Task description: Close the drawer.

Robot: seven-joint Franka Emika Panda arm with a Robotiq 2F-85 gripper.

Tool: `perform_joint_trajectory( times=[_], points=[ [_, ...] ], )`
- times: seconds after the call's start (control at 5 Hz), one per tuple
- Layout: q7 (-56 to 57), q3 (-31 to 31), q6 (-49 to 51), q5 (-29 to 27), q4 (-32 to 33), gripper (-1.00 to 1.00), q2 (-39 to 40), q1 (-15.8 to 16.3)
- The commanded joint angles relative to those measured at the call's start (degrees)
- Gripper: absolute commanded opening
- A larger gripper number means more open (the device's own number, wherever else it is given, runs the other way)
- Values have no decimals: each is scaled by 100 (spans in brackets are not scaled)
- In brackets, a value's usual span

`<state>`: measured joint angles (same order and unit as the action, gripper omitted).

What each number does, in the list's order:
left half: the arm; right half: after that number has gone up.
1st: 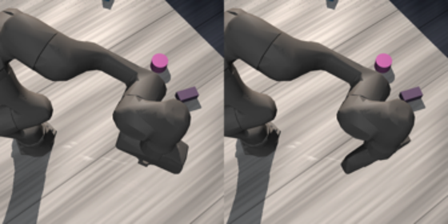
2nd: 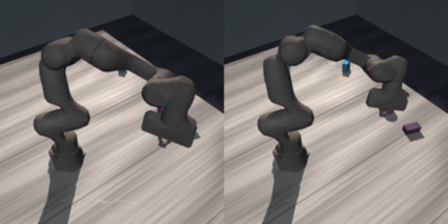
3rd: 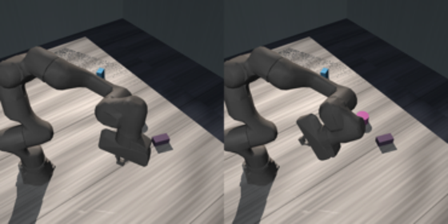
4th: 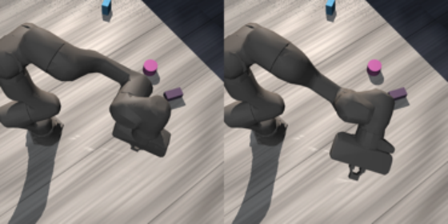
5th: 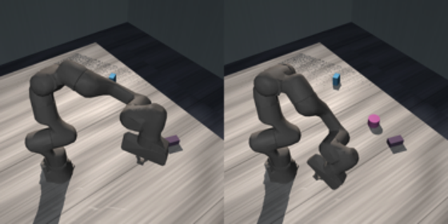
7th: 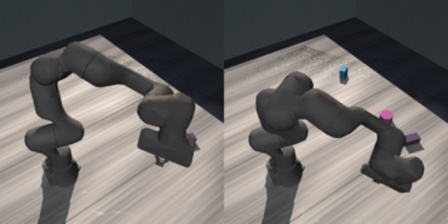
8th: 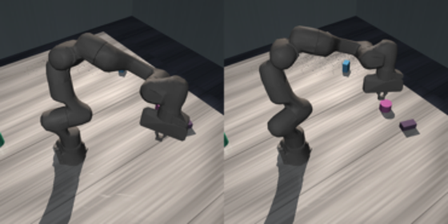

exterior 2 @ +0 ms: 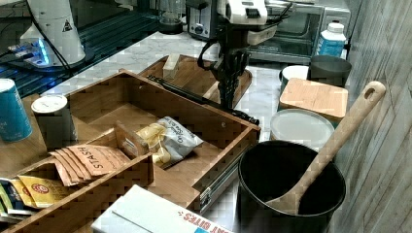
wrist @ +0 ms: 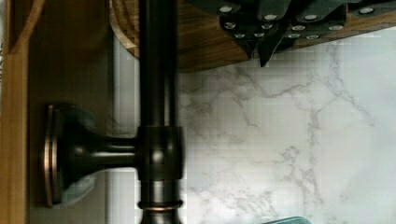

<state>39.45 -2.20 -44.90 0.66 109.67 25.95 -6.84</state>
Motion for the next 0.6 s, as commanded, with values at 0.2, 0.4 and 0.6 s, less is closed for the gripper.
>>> perform_joint_trajectory(
  times=[0.2,0.4,0.6],
  points=[
    [1253,-229,484,-299,-60,-100,-507,-1032],
    [1698,-336,349,-295,-65,-100,-447,-1375],
    [2443,-397,400,-515,-466,-100,-156,-1860]
  ],
)
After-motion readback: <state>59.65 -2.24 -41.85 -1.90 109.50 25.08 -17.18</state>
